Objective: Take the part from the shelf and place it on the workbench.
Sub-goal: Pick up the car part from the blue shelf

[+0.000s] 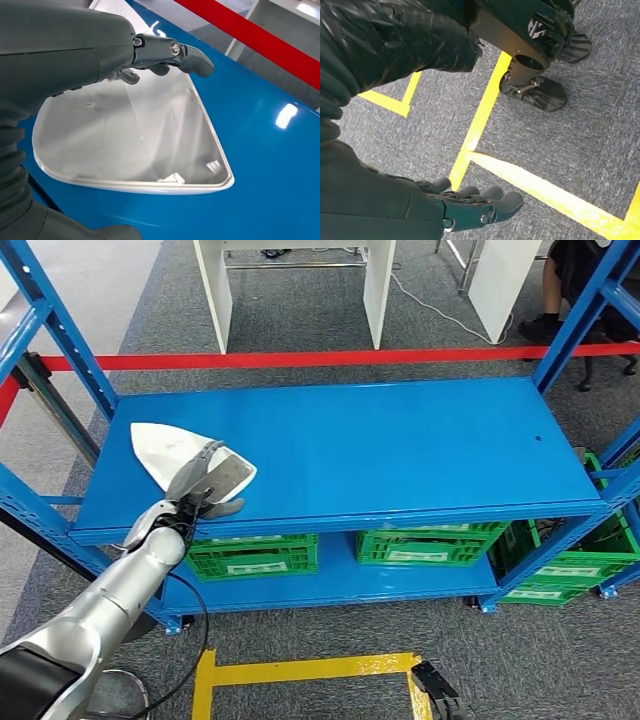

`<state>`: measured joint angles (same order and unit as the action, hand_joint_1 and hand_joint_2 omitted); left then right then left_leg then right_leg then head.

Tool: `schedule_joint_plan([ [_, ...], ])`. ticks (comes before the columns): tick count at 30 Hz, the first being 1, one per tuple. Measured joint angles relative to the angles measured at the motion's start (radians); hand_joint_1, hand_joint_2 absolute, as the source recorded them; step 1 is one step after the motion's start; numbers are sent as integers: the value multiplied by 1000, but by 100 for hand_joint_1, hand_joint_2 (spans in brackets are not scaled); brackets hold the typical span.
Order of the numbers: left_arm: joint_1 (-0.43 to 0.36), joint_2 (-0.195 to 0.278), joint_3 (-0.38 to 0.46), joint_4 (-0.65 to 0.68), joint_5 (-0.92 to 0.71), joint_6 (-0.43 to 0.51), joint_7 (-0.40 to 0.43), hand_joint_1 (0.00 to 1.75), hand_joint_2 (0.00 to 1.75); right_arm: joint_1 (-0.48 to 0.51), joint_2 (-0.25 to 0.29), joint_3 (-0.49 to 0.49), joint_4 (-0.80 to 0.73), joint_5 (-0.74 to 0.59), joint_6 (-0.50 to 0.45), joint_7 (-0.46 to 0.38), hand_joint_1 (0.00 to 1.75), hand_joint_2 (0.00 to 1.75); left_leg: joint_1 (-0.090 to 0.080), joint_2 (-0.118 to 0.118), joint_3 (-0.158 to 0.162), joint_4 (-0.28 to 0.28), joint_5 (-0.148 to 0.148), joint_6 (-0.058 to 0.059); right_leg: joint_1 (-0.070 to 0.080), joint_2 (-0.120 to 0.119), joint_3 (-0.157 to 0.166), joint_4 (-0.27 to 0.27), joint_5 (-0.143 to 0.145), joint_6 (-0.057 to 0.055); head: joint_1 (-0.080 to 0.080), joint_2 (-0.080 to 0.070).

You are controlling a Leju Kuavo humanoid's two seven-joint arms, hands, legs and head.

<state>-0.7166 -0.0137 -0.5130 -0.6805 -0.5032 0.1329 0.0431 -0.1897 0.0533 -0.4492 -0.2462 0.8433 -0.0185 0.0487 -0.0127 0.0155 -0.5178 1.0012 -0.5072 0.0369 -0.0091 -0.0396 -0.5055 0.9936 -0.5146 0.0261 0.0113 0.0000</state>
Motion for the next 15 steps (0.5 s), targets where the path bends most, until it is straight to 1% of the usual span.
schedule_joint_plan([
  [15,-19,-22,-2,55,-3,0,-12,0,175,-2,2,18,0,-1,4,0,0,175,0,0,0,0,0,0,0,0,0,0,0,0,0,0],
])
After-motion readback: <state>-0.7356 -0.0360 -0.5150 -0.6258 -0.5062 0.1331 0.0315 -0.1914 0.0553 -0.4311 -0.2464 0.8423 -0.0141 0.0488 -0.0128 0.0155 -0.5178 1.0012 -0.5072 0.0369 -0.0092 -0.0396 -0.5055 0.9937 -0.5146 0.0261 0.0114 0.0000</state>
